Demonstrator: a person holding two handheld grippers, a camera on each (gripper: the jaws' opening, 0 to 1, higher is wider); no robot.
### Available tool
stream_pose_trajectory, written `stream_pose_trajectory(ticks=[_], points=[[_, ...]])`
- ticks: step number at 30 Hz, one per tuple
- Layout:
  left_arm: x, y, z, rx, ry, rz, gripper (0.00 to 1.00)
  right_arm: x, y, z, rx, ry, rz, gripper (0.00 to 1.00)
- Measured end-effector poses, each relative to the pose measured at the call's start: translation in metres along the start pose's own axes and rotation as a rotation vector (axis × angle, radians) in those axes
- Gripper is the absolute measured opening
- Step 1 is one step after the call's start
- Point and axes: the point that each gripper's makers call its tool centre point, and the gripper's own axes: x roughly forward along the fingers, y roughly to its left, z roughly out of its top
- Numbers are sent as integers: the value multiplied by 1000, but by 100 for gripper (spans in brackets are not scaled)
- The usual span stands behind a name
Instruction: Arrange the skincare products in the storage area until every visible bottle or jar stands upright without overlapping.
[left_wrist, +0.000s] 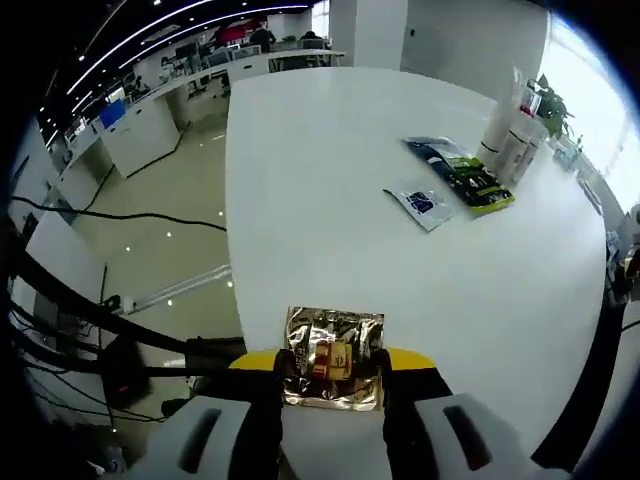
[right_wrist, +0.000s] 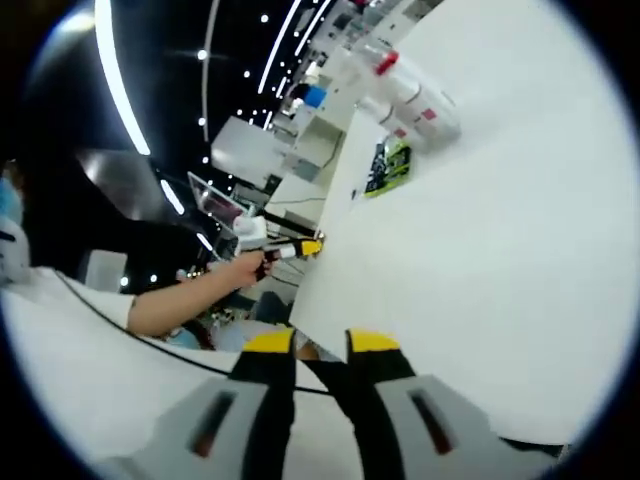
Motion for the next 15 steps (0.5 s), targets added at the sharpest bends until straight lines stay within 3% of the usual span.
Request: stream_pose_trajectory(ticks=[3,7,15], points=[[-2,-8,-3,-9,12,-14,39,2,1,4,-4,6,6,18],[-8,-22,4,17,-21,-35,38,7,3,6,-13,25,17,18],[-28,-72,12,121,-80,-87,38,20,6,9,-19,65,50,18]])
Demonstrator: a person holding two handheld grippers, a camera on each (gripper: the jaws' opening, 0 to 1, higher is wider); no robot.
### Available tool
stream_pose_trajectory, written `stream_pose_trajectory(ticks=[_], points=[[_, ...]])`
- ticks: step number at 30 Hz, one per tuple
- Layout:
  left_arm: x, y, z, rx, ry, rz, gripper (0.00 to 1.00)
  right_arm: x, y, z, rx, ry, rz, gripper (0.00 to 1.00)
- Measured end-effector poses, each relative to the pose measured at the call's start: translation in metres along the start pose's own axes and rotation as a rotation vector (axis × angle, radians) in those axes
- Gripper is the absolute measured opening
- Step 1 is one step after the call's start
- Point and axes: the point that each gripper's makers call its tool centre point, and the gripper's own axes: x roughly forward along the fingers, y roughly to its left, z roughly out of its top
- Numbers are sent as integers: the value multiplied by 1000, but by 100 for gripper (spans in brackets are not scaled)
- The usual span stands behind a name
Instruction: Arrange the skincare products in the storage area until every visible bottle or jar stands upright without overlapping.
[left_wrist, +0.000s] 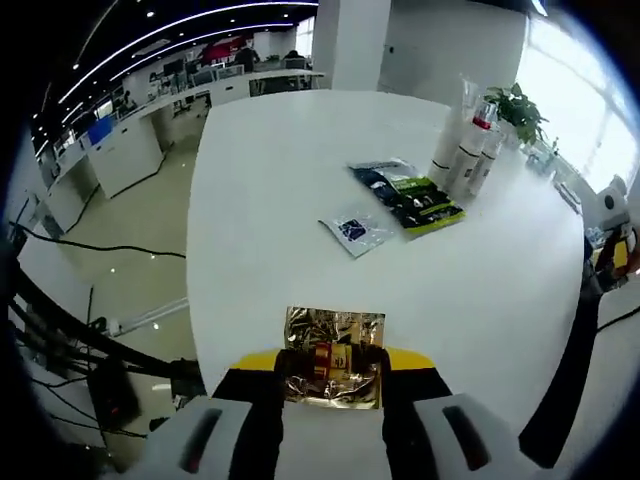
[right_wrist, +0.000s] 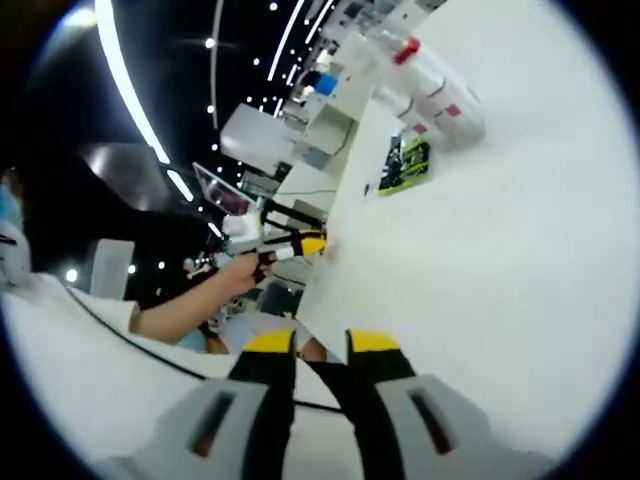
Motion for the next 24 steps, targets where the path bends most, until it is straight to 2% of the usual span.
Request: stream_pose_trajectory(ticks=[4,7,8,10,11,13,15,20,24], points=[[-14,-42,8,56,-38,-36,38,10,5,4,-5,23,21,18],[-20,-64,10,73,-57,-60,38,19,9,7,-8,39,34,19],[-24,-80,13,95,-76,-83,38,21,10,7,-11,43,38,20],[-27,-94,14,99,-79,-100,38,26,12,9,-17,50,43,22],[-29,-109,15,119,-93,-132,38,32,16,10,-26,61,51,23],[-31,-119,16,129,-101,-142,38,37,18,12,-32,69,57,24],[-37,-146,18,146,-120,-186,38,48,26,15,-41,80,75,25],[-43,-183,18,207,-120,-248,38,64,35,19,-55,100,93,26],[-49,-201,20,249,-124,-271,38,73,34,20,-60,115,78,26]])
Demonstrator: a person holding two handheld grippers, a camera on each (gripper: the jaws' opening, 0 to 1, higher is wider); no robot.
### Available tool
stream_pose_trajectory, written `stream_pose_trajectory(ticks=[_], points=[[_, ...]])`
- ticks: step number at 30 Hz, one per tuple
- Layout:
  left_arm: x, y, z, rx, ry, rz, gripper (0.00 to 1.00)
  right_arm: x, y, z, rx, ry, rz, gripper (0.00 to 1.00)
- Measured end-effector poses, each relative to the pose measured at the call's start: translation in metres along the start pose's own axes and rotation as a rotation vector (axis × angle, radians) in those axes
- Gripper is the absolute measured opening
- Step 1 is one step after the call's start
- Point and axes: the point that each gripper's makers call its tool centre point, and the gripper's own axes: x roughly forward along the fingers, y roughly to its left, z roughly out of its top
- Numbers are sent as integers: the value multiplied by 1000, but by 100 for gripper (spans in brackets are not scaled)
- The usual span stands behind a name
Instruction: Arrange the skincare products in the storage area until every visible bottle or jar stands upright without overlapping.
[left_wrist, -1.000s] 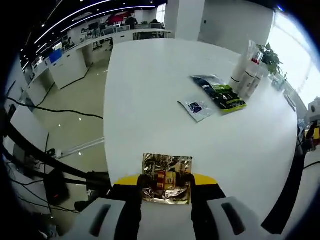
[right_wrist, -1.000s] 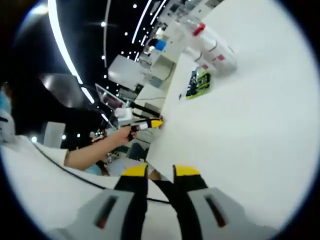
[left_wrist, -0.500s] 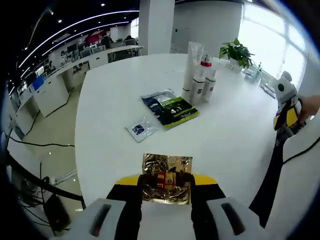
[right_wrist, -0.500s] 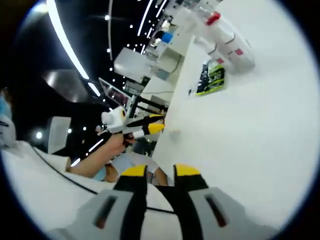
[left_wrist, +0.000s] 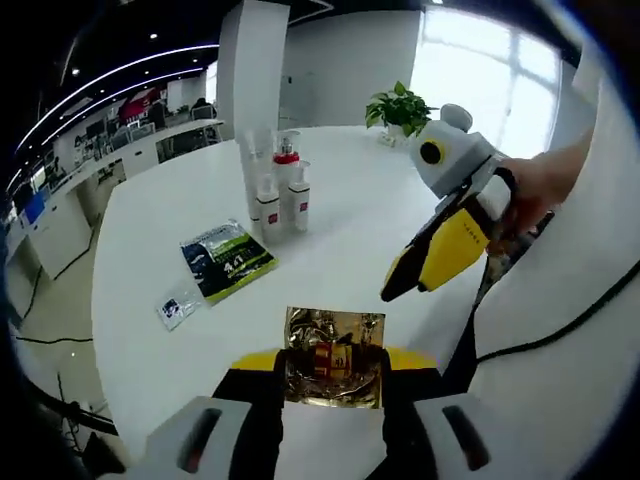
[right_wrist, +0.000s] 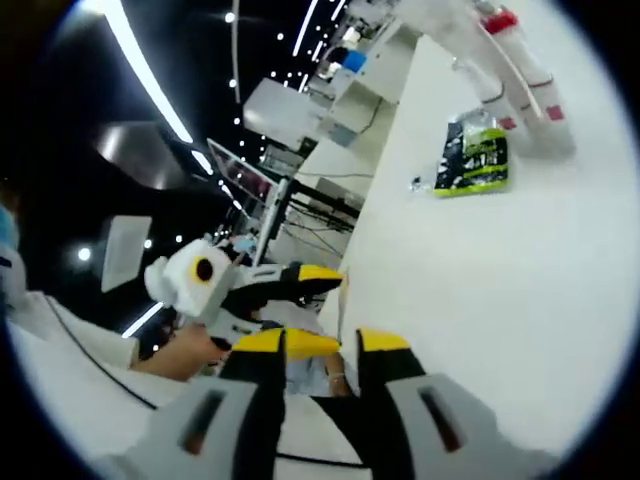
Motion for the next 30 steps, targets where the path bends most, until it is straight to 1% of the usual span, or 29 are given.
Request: stream_pose_trajectory(ticks=[2,4,6,8,9,10,11,13,15,16,17,18,22,24,26,29,30], points=[[-1,-8,4,24,-3,-20,38,4,-1,-1,1,10,-3,26],[-1,-13,7,48,-1,-30,38,8,-3,-6,7,43,-11,25],[-2,-17,10,85,3,-37,39,12,-3,-11,-4,70,-13,24],[-2,-22,14,84,9,-52,39,15,-4,-13,-3,88,-16,22],[-3,-24,15,129,14,-54,39,17,-4,-13,-5,90,-15,21],[-3,-27,16,150,23,-52,39,18,-4,-13,1,94,-15,20],[-3,-29,18,164,30,-54,39,20,-4,-14,8,103,-15,18],[-3,-34,22,181,25,-64,39,22,-3,-15,13,115,-12,13],[-3,-37,23,198,26,-73,39,25,-2,-16,26,133,-1,5],[-2,-35,22,208,38,-62,39,26,1,-17,33,138,10,2],[-2,-34,21,211,40,-61,39,26,2,-17,36,138,15,2],[-3,-32,20,210,43,-61,39,28,-1,-17,35,140,-2,1],[-7,-28,20,196,33,-53,40,29,0,-15,53,137,10,0],[-10,-24,18,140,24,-45,40,31,2,-14,50,133,15,0],[-12,-19,18,112,10,-32,40,34,0,-11,47,123,10,0],[-23,-8,16,-36,-60,-13,41,38,1,-3,64,98,24,0],[-25,-6,15,-78,-73,-11,41,39,2,0,61,86,29,0]])
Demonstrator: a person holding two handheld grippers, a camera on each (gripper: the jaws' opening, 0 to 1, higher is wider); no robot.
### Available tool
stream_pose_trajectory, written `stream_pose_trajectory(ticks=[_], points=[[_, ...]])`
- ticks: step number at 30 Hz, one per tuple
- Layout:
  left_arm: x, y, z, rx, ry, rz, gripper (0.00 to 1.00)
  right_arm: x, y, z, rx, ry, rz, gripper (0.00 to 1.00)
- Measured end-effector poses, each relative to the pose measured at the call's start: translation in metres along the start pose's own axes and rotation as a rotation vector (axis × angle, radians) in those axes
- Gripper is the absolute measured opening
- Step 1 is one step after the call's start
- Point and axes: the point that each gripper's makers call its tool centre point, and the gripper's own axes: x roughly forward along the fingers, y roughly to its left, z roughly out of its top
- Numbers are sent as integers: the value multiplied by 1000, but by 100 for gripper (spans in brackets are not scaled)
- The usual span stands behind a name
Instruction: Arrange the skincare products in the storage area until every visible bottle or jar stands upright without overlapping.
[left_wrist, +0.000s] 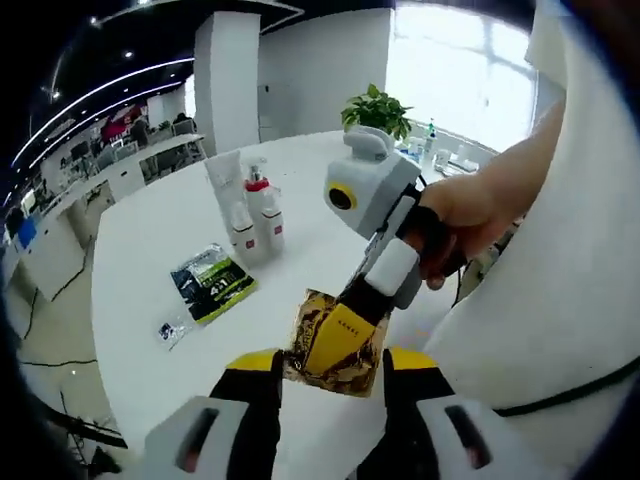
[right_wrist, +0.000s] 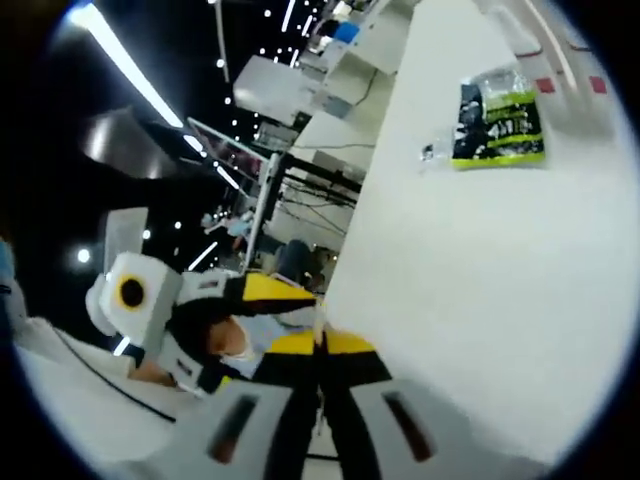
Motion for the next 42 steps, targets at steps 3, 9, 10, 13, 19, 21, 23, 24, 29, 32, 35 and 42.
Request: stream_pose_trajectory(ticks=[3,9,10,13,19,21,23,24,29,32,35,42], points=[[-9,11,-5,-192,-69,14,48,2,6,10,7,-37,23,0],[-13,-3,6,-524,-206,-145,49,-10,28,23,-8,-117,81,0],[-13,-5,7,-534,-207,-159,49,-14,33,24,-27,-134,99,0],[-10,-18,20,-598,-249,-228,45,-27,36,24,-29,-172,122,0],[-8,-41,49,-772,-353,-382,23,-49,47,33,-19,-253,201,0],[-4,-44,51,-783,-337,-369,20,-54,50,35,-11,-266,218,0],[-3,-48,55,-768,-327,-361,19,-57,53,37,-8,-277,233,0],[-2,-49,57,-770,-323,-356,17,-59,54,37,-3,-280,248,0],[0,-49,67,-842,-335,-362,3,-66,55,42,-14,-315,284,0],[5,-54,62,-857,-310,-356,0,-69,52,36,-40,-323,287,1],[7,-61,61,-875,-314,-371,0,-76,48,33,-41,-348,309,6],[18,-78,48,-911,-286,-357,0,-97,34,21,-30,-316,377,1]])
